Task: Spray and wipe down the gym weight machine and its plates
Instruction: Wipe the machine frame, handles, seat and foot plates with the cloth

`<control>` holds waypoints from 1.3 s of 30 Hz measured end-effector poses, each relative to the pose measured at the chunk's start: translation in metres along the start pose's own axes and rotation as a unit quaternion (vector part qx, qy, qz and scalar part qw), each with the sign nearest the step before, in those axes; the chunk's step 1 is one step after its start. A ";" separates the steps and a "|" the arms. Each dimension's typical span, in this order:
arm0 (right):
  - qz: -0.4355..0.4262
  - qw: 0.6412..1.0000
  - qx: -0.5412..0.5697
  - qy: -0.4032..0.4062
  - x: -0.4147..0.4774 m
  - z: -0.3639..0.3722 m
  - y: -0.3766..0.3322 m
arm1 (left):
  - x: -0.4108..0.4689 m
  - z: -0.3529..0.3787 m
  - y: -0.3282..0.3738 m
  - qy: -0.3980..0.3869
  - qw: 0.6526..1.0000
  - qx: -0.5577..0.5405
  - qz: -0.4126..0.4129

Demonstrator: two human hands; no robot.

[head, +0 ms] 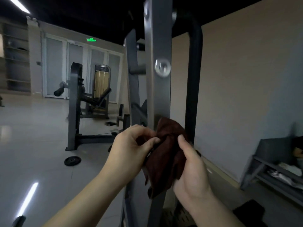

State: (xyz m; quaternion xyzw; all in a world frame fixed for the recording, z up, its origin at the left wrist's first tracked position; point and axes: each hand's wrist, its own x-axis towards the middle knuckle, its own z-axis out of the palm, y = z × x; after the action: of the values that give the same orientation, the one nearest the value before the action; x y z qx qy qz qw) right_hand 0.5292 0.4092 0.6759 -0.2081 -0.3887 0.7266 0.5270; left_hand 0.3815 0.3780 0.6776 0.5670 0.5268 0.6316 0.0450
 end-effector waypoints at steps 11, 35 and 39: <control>-0.002 0.992 -0.082 0.094 -0.014 0.144 -0.153 | 0.153 -0.107 0.152 0.007 0.998 0.046 -0.047; -0.517 0.686 -0.506 0.080 0.078 0.257 -0.187 | 0.158 -0.091 0.117 -0.052 0.989 -0.127 -0.059; -0.554 0.623 -0.547 0.073 0.084 0.261 -0.196 | 0.153 -0.093 0.109 -0.076 0.987 -0.132 -0.050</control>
State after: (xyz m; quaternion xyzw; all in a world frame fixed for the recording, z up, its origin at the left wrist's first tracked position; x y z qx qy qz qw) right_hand 0.4311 0.4250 0.9980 -0.2555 -0.7162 -0.0669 0.6460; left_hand 0.3150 0.3728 0.8769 0.5752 0.4615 0.6479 0.1907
